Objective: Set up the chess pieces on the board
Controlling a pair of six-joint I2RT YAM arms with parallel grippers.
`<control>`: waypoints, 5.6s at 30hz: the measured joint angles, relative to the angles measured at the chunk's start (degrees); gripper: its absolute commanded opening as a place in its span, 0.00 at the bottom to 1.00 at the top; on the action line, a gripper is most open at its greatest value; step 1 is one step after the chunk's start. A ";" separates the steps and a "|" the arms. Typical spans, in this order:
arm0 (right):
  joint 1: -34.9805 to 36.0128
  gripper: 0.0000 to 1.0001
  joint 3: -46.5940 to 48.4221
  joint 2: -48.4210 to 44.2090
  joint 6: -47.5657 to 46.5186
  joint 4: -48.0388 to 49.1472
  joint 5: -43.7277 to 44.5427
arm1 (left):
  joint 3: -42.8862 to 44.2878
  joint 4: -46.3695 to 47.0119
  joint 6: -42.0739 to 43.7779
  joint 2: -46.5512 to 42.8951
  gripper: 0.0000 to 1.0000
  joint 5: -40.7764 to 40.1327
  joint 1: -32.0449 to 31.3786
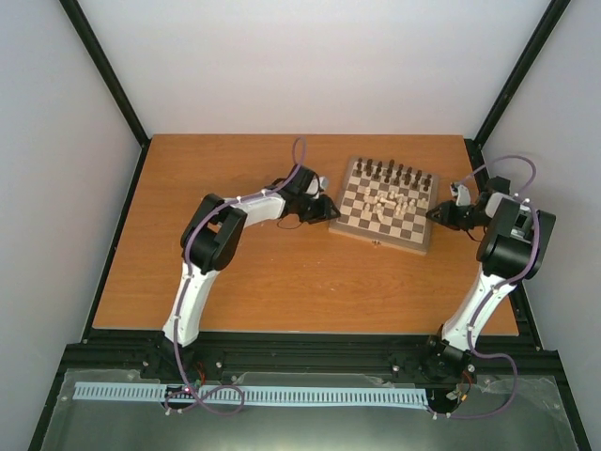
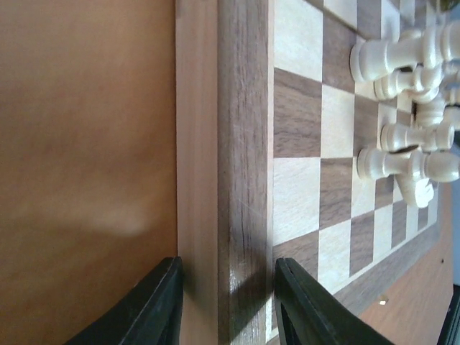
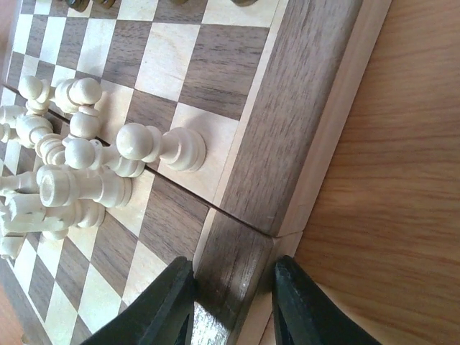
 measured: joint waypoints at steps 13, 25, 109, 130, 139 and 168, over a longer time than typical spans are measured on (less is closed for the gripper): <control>13.51 0.30 -4.61 -6.93 -6.14 -4.17 9.79 | -28.11 0.28 1.64 -20.59 0.37 -5.60 -0.33; 24.48 0.30 -9.53 -11.21 -8.72 -8.81 11.28 | -47.06 -6.69 3.87 -38.88 0.38 -8.50 -0.76; 28.52 0.55 -23.74 -48.35 -9.99 -6.38 9.73 | -49.31 -23.06 16.41 -88.89 0.99 -52.19 6.58; 41.05 0.29 -10.08 -29.11 -9.88 -6.99 25.16 | -51.47 -24.11 23.87 -93.94 0.59 -34.95 6.64; 41.68 0.33 -7.58 -20.22 -8.90 -8.07 30.42 | -51.41 -24.96 24.04 -91.80 0.60 -33.77 6.64; 43.04 0.05 -11.19 -27.26 -10.56 -12.15 30.12 | -51.41 -25.75 24.22 -87.08 0.60 -26.64 6.64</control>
